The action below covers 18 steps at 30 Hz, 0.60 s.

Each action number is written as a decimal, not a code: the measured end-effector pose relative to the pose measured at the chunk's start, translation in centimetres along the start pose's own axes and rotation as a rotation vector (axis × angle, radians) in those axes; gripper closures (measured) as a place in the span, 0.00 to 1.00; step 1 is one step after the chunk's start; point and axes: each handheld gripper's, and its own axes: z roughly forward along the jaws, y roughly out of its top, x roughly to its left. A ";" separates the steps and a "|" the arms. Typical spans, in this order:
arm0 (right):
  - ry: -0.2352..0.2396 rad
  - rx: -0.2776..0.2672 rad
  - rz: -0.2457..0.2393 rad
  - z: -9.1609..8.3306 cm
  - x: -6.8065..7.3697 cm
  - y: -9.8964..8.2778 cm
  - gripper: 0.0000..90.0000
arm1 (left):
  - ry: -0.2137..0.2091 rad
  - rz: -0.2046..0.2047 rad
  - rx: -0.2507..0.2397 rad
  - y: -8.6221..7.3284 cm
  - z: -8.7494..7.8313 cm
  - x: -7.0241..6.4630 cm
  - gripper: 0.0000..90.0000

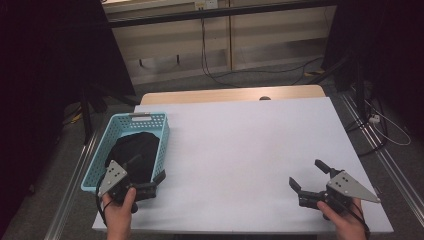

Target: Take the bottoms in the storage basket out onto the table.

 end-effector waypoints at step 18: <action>0.027 -0.004 -0.018 0.0 0.2 0.2 0.02 | 0.003 -0.018 -0.009 0.3 -0.4 0.4 0.01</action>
